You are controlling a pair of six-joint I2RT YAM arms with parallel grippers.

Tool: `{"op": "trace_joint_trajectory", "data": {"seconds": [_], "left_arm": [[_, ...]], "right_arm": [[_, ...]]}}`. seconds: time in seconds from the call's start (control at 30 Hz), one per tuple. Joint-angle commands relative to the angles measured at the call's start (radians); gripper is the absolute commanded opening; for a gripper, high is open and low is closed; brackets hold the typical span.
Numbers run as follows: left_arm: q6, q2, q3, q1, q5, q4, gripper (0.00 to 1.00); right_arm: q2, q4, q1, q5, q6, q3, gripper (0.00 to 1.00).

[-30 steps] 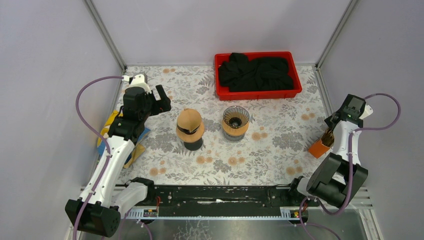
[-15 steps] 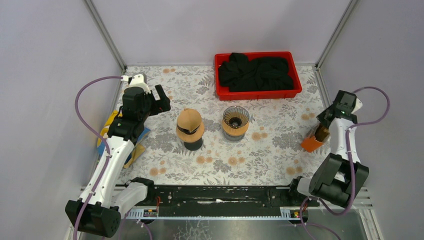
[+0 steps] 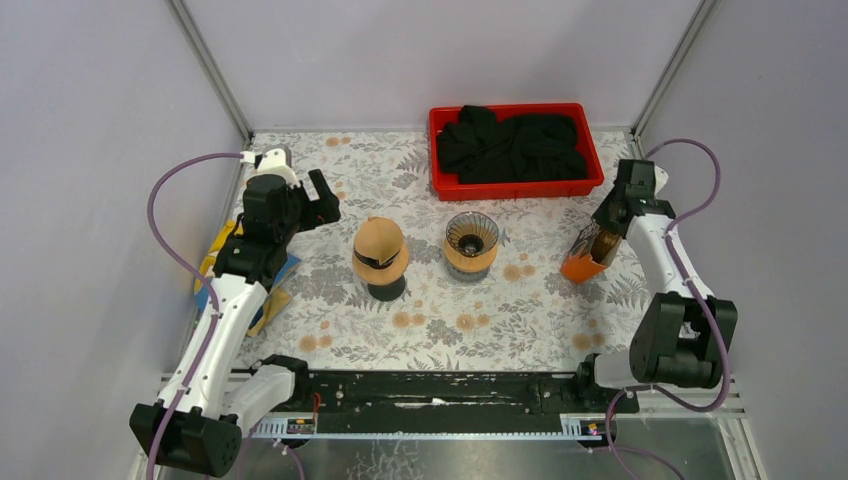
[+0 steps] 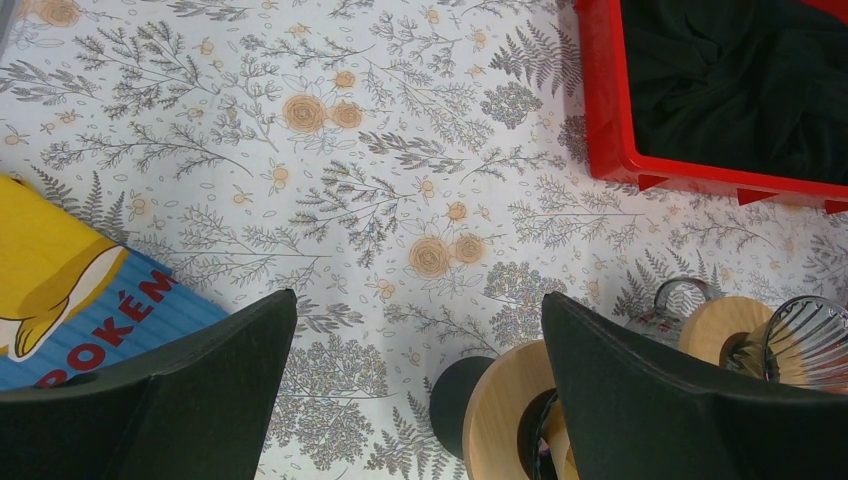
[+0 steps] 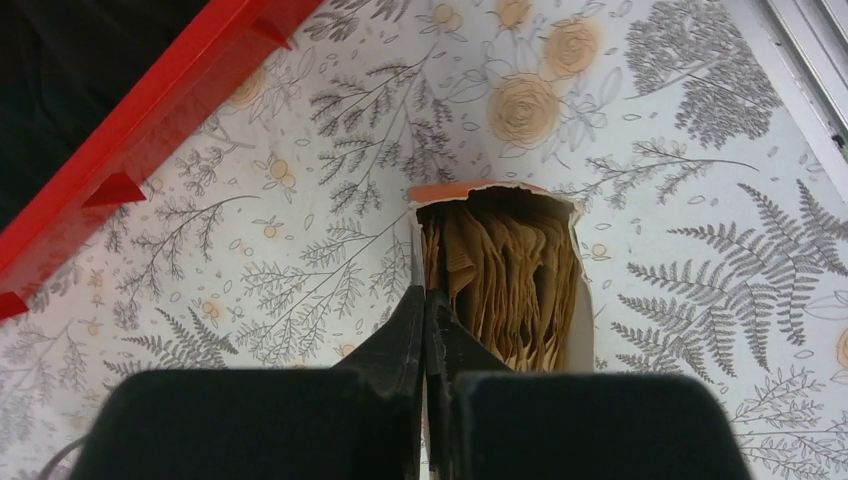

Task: Place the coffee filter in the dripper
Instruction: Move the coffee filter holder to the center of the board.

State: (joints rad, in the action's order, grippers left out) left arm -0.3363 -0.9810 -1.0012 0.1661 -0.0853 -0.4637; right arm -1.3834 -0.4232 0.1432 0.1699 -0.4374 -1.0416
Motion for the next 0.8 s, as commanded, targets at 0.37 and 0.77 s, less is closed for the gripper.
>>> {"op": "trace_joint_trajectory", "data": {"seconds": [0.37, 0.77], "left_arm": [[0.020, 0.012, 0.000, -0.014, 0.000, 0.048, 1.00], [0.020, 0.006, -0.001, -0.019, 0.000, 0.048, 1.00]], "right_arm": [[-0.129, -0.042, -0.165, 0.211, 0.243, -0.185, 0.00], [-0.210, -0.062, -0.219, 0.232, 0.280, -0.244, 0.01]]}}
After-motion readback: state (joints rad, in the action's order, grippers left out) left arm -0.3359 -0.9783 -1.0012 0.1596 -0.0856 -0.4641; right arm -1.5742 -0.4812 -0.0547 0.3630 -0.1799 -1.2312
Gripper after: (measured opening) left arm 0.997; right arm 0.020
